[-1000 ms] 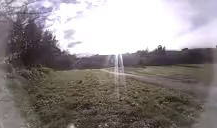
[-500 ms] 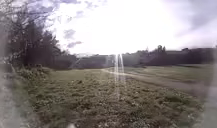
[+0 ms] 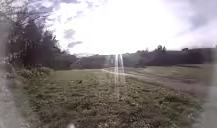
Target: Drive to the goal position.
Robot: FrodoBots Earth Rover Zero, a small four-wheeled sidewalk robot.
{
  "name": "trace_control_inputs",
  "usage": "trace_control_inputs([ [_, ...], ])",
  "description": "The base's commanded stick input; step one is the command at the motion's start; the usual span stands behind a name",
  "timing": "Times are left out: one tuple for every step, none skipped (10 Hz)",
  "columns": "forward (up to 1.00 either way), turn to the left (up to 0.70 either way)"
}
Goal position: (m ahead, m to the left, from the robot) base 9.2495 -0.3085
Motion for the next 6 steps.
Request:
trace_control_inputs([
  [0.05, 0.0],
  [0.05, 0.0],
  [0.04, 0.0],
  [0.04, 0.0],
  [0.04, 0.0],
  [0.04, 0.0],
])
